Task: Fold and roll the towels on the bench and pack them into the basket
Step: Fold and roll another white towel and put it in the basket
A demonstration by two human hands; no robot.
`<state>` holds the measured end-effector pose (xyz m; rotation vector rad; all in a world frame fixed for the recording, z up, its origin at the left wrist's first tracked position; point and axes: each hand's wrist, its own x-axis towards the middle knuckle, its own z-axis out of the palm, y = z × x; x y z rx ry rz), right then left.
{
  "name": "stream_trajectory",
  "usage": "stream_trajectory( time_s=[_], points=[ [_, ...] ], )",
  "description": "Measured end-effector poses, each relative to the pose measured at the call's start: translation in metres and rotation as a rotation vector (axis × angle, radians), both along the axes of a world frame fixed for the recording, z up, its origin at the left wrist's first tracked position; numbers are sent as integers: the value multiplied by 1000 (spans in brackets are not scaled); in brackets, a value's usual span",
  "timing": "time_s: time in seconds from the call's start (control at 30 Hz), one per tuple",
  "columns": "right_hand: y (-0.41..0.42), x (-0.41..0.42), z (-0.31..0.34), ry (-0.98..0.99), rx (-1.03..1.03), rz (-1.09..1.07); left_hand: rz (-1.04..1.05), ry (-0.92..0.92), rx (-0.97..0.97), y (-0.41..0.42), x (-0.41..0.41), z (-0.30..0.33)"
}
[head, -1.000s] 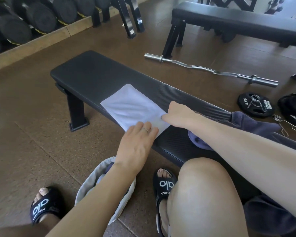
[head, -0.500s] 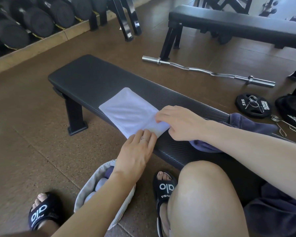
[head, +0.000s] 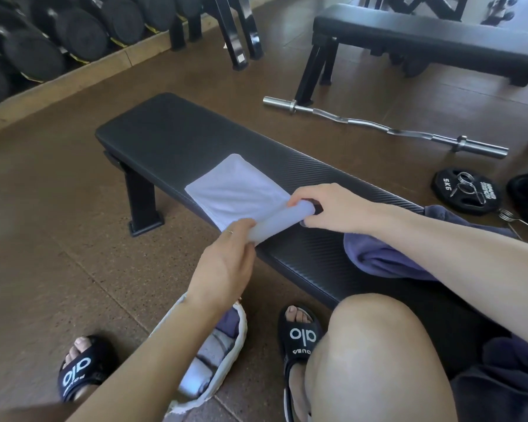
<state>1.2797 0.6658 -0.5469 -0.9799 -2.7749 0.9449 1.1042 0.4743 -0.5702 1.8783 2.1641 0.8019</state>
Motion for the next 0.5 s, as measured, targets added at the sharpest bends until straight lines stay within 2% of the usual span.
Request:
stream_trajectory(
  time_s=[0.17,0.33,0.5],
  points=[
    [15,-9,10,23,-282,-103,197,-267,-32,4,-10,12],
    [20,-31,8,-38,-270,-236,400,-512,-75,16,-10,12],
    [17,-52,-2,-77,-217,-317,491,-569,-139,27,-19,5]
  ],
)
